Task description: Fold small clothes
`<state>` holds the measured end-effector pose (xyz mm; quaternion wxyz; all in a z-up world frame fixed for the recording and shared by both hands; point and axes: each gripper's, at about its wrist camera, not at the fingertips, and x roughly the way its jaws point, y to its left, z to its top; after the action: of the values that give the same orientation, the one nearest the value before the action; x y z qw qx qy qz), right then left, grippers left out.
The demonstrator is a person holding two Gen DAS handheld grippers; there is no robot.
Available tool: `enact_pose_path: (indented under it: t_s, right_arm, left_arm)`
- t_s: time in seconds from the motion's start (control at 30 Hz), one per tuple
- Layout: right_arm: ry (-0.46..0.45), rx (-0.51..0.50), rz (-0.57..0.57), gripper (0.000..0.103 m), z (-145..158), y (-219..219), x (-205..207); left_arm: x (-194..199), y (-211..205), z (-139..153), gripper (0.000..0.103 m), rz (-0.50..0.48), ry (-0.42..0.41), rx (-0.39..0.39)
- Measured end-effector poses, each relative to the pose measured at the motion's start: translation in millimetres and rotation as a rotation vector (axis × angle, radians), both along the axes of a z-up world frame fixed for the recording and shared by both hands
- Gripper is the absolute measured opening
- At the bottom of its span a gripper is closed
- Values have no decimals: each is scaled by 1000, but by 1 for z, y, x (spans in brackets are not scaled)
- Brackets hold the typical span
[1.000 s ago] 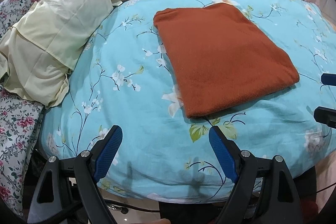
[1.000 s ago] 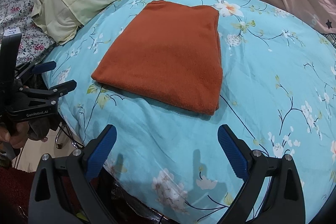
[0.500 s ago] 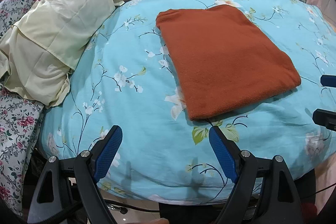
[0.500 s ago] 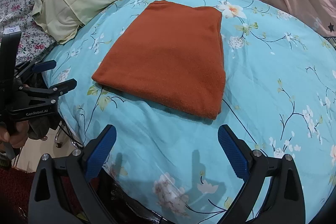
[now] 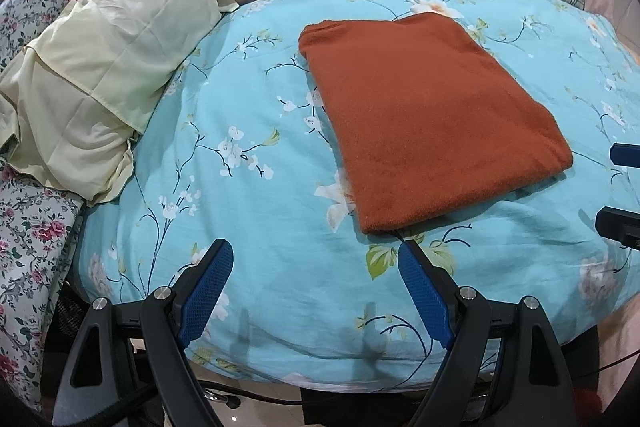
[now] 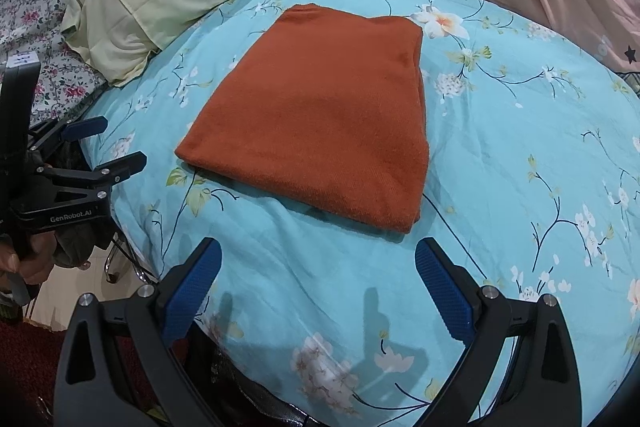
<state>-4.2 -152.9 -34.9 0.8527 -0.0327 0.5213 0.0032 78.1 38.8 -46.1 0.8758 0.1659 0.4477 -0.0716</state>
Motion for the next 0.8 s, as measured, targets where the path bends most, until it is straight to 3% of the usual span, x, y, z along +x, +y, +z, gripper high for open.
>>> enact_pose_path:
  t_s: [0.8]
  right_arm:
    - [-11, 4, -3, 98, 3, -2, 4]
  left_arm:
    - [0, -1, 4, 85, 11, -6, -9]
